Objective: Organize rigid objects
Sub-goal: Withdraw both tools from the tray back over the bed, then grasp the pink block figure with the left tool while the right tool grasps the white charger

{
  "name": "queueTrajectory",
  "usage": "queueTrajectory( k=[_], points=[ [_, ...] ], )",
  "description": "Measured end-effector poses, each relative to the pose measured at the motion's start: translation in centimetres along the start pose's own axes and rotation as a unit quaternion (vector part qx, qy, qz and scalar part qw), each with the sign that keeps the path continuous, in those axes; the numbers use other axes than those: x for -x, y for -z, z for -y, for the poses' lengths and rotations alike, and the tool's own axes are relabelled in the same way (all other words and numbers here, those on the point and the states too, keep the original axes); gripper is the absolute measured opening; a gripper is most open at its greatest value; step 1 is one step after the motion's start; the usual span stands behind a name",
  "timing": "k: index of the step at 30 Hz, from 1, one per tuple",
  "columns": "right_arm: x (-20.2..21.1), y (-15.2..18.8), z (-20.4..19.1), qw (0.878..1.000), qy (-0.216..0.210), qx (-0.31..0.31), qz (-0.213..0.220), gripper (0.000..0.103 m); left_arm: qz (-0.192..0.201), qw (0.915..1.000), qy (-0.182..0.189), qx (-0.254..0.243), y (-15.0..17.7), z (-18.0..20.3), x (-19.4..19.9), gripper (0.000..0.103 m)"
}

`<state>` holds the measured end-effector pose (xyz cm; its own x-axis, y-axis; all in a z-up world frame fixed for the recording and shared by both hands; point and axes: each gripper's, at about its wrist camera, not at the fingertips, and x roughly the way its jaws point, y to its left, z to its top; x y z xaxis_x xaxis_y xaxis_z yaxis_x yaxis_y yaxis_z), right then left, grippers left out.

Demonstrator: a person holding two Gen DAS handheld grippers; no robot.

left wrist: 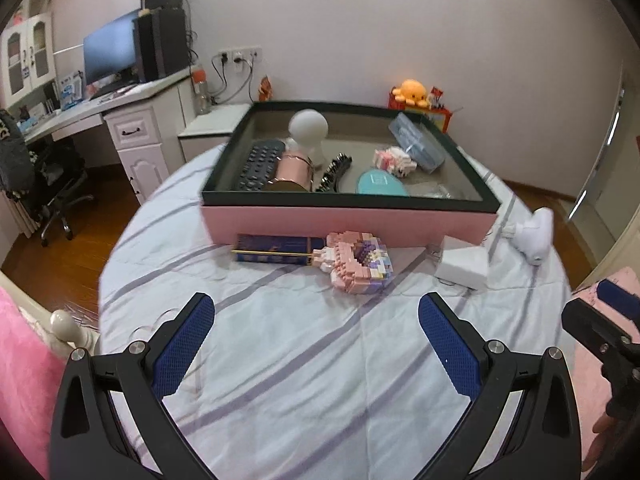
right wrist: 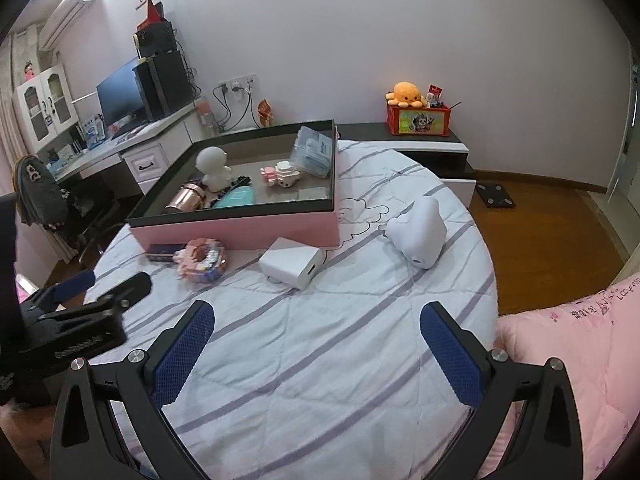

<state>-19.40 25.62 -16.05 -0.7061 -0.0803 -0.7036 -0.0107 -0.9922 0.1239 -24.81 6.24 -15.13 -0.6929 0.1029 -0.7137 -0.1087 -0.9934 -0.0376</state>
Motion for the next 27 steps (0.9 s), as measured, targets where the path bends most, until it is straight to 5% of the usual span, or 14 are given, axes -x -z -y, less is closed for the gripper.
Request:
queueTrajectory(
  k=[15,27],
  points=[
    [-10.1,-2.2,-0.5,0.997,-0.044,-0.003,-0.064,0.103,-0.057,0.9978,-0.022,-0.025,-1.4,1.9,-8.4,0.103],
    [-12.8,-3.1,-0.9,0.996,-0.035,0.005,-0.085,0.088,-0.068,0.9973,-0.018,-0.021,-1.7,1.8,-9.7,0.094]
  ],
)
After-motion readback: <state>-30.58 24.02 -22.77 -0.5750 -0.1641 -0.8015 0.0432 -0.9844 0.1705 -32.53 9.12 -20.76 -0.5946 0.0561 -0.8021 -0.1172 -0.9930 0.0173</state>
